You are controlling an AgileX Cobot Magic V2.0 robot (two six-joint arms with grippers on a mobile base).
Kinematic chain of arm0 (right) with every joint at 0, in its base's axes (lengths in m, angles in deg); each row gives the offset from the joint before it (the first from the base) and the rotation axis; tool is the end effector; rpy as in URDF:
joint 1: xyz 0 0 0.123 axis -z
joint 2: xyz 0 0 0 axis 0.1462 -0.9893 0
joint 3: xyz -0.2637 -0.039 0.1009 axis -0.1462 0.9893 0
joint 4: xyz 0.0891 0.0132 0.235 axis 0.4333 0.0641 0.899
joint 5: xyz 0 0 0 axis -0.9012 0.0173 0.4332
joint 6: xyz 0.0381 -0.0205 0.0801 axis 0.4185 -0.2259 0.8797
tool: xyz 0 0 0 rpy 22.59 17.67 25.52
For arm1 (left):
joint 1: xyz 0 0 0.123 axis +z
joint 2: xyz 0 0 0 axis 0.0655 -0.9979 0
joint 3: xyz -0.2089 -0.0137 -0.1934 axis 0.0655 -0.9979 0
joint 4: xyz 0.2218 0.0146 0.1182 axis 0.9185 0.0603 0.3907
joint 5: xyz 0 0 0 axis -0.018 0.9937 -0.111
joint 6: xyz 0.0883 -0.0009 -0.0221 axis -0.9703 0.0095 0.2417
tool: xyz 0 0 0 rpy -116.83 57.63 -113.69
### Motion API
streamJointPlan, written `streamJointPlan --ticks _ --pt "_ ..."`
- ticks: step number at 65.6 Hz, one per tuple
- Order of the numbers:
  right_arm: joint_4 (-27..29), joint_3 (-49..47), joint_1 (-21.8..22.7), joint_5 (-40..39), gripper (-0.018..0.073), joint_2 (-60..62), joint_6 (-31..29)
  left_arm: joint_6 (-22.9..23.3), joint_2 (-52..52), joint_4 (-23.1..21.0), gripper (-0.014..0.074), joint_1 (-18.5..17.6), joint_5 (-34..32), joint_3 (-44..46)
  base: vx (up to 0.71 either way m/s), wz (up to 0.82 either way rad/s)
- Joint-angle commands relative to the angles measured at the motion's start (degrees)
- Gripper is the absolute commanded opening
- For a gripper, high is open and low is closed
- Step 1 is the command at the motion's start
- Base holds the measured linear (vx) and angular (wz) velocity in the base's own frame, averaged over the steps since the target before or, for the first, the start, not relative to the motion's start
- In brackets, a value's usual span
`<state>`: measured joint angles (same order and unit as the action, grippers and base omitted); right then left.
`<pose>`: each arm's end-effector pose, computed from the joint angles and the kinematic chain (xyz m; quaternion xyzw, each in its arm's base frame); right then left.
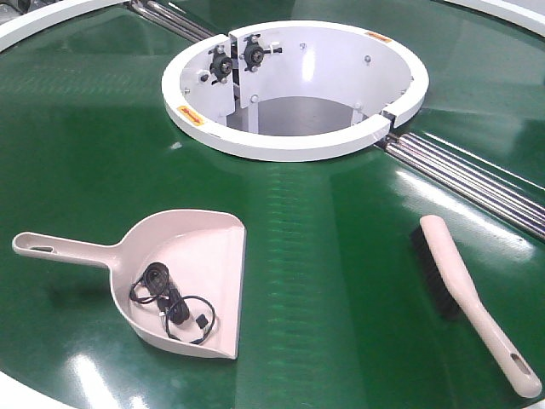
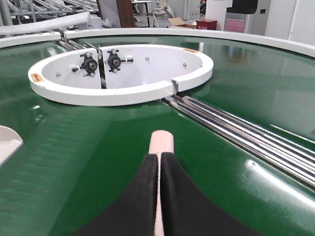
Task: Clean and inspect green conveyor with broom and dustpan
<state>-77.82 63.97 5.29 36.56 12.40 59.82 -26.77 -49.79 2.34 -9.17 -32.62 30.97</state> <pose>0.0481 0.0046 0.2281 -0.0330 0.7501 0.0212 0.6601 0.0564 -0.0059 0.1974 0.0313 0.7089 -0.0400 0.7034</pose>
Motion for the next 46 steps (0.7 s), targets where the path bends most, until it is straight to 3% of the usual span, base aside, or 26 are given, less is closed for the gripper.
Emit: streamJointPlan --ticks 1,15,46 --pt "-0.5 2.1 -0.1 -9.8 -0.0009 -0.7 -0.1 0.7 0.8 -0.2 -0.0007 0.2 -4.0 -1.8 0.0 0.0" --pt "-0.5 10.7 -0.1 -23.9 -0.0009 0.7 -0.1 0.7 0.8 -0.2 -0.0007 0.2 -4.0 -1.8 0.0 0.0" --pt "-0.4 10.8 0.0 -23.2 -0.0009 2.2 -0.1 0.7 0.8 -0.2 -0.0007 0.2 -3.9 -1.8 0.0 0.0"
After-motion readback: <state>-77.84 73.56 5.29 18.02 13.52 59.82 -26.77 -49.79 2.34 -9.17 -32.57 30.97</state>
